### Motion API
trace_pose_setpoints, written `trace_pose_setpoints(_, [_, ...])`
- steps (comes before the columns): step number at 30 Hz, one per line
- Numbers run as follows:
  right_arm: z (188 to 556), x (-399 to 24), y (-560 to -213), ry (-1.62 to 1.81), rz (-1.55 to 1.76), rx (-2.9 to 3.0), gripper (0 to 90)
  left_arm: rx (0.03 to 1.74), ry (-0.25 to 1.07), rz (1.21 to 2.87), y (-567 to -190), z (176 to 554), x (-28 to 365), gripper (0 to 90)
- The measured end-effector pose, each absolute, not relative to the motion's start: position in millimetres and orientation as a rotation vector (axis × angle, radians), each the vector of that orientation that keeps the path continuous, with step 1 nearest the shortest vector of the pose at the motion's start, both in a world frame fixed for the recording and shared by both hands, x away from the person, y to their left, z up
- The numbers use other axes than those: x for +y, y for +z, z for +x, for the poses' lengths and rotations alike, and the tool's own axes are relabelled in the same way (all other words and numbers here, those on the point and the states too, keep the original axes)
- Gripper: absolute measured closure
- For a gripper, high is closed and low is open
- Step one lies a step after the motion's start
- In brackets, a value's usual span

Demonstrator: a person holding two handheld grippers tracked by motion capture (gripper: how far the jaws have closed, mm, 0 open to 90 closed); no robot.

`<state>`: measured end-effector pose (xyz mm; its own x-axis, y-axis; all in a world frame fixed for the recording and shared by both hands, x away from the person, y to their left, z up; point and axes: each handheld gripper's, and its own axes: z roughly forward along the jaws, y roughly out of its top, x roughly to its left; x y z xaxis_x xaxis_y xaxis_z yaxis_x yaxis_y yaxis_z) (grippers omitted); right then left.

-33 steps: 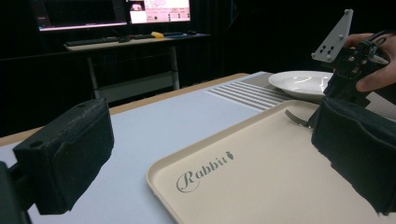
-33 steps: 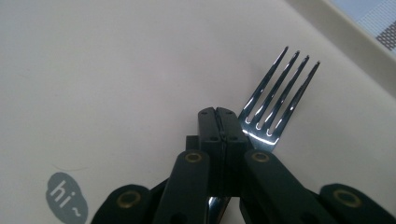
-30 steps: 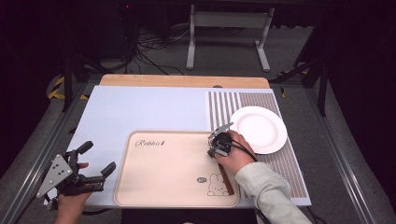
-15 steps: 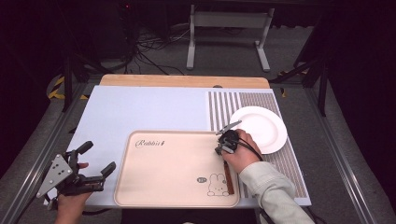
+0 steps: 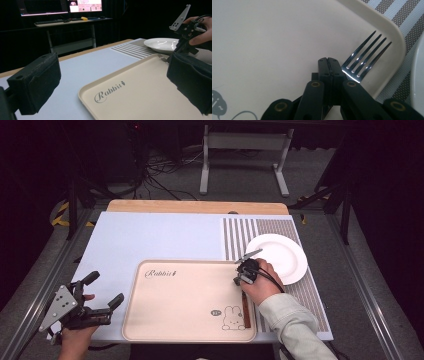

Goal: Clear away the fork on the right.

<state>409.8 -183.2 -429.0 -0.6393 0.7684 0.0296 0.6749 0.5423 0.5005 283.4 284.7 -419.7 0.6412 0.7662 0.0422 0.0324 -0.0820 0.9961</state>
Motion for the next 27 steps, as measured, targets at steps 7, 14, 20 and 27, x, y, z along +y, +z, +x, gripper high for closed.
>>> trace_pose_setpoints(7, [404.4, -187.4, -413.2, 0.825, 1.158, 2.541, 83.8, 0.687, 0.696, 1.550, -419.6, 283.2, 284.6, 0.0])
trace_pose_setpoints(14, [394.0, -193.1, -388.5, 0.949, 1.032, 2.492, 65.5, 0.685, 0.696, 1.553, -419.5, 283.2, 284.2, 0.0])
trace_pose_setpoints(20, [384.4, -199.8, -374.3, 1.080, 0.950, 2.444, 45.9, 0.686, 0.695, 1.551, -419.8, 283.6, 284.0, 0.0])
trace_pose_setpoints(27, [376.1, -214.5, -363.7, 1.171, 0.878, 2.348, 22.5, 0.685, 0.701, 1.553, -419.5, 282.9, 283.5, 0.0])
